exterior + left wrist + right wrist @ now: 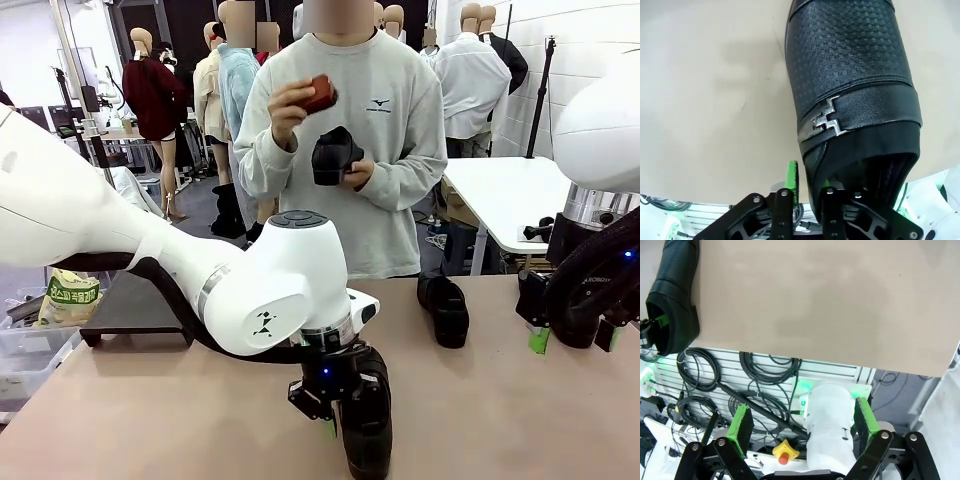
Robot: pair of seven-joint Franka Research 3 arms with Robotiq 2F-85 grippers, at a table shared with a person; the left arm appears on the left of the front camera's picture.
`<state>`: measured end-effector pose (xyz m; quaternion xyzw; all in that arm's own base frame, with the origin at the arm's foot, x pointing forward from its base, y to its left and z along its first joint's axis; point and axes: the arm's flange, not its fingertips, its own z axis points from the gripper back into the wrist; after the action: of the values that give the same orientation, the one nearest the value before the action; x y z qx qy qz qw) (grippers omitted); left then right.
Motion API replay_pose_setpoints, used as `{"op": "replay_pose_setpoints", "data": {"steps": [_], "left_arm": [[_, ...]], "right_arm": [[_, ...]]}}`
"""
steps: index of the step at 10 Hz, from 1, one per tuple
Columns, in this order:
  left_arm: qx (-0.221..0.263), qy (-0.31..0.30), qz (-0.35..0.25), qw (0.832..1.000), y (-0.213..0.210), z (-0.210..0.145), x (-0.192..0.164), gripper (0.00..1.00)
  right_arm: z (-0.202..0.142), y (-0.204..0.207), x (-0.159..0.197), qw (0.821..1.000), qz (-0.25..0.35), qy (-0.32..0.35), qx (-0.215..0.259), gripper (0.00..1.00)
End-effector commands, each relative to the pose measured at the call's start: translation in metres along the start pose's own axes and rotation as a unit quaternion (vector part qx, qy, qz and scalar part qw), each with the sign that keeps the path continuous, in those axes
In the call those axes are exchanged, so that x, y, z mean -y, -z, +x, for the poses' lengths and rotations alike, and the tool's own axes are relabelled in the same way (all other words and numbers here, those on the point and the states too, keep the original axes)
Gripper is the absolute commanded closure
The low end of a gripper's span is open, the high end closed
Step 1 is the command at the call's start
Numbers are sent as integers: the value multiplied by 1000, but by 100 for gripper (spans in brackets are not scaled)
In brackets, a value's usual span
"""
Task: Organize the shoes by placing them on the stand.
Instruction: Place the Shoe from the middle of the table onto the Shoes Stand.
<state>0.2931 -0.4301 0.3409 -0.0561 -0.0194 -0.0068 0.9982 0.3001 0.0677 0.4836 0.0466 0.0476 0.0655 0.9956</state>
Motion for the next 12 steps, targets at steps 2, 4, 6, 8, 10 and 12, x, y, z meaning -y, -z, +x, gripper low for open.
{"op": "replay_pose_setpoints", "data": {"steps": [2,4,6,8,10,12], "left_arm": [[-5,-17,24,1000,2,-1,10,100],[-4,-16,25,1000,3,-2,8,100],[-8,-25,14,1000,-20,-11,-8,100],[20,-44,-35,998,-74,-23,-55,100],[89,-31,-46,995,-119,-34,-113,100],[133,-24,-52,990,-144,-22,-178,100]], "right_arm": [[3,-1,0,1000,-4,5,-3,0],[3,-1,0,1000,-4,5,-3,0],[3,-1,0,1000,-4,5,-3,0],[3,-1,0,1000,-4,5,-3,0],[3,-1,0,1000,-4,5,-3,0],[3,-1,0,1000,-4,5,-3,0]]}}
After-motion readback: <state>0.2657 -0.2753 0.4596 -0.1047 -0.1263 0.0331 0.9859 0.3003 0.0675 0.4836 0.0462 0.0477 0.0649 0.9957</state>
